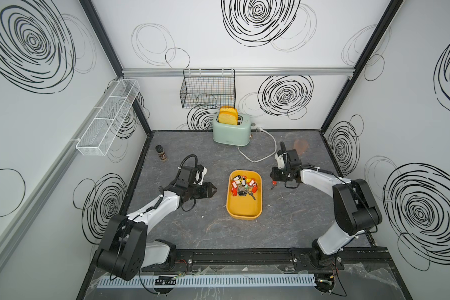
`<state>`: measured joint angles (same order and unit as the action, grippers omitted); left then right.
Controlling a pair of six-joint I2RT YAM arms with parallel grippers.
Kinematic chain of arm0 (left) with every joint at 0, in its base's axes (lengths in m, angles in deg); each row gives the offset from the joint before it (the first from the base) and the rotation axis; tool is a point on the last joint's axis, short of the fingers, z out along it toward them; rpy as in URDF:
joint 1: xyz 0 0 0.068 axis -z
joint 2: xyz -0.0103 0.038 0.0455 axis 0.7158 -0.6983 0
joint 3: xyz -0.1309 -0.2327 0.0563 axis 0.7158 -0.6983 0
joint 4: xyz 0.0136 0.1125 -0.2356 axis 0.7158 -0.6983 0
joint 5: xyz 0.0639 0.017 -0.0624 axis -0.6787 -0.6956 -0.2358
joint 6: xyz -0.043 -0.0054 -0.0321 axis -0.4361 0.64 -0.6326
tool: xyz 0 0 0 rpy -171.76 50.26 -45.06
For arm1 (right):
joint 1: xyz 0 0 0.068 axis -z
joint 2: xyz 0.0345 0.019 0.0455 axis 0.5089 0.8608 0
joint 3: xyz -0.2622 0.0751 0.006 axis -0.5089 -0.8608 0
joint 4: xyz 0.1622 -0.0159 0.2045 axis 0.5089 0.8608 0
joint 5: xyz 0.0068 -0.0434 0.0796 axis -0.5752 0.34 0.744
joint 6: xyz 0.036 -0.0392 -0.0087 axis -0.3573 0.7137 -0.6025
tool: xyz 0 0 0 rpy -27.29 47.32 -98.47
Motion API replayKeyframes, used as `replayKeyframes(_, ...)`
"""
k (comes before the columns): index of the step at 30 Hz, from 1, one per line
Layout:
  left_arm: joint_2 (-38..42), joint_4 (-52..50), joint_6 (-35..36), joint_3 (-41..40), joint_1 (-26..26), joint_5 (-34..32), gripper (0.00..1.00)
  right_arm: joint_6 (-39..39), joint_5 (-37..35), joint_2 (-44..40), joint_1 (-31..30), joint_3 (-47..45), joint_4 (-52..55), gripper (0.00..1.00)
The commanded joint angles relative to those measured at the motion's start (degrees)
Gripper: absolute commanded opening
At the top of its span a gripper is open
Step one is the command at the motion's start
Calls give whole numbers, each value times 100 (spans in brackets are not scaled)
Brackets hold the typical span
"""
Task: Take the keys out of the storage box
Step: Place the key at the center of the board, then pick up the key from the storage box.
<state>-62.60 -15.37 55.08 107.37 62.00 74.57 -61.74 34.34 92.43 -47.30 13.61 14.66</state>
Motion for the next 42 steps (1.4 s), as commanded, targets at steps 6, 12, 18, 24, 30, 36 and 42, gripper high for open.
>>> replayKeyframes(6, 152, 111, 67, -2, 74, -80, 50, 224, 193, -726, -263, 229, 347, 25)
replayKeyframes(12, 179, -13, 54, 109, 144, -117, 50, 469, 332, -834, -793, 468, 506, 25)
replayKeyframes(18, 218, -216, 12, 318, 240, -190, 50, 501, 343, -644, -1260, 637, 618, 25)
replayKeyframes(24, 258, -441, 37, 463, 282, -135, 51, 340, 256, -368, -1657, 725, 739, 26)
replayKeyframes(30, 377, -584, 135, 508, 358, 12, 52, 83, 209, 0, -1969, 897, 939, 30)
replayKeyframes(36, 423, -654, 167, 465, 366, -23, 52, -118, 219, 411, -2263, 1034, 1023, 34)
replayKeyframes(42, 443, -623, 158, 421, 377, -67, 52, -290, 56, 786, -2439, 1143, 1090, 36)
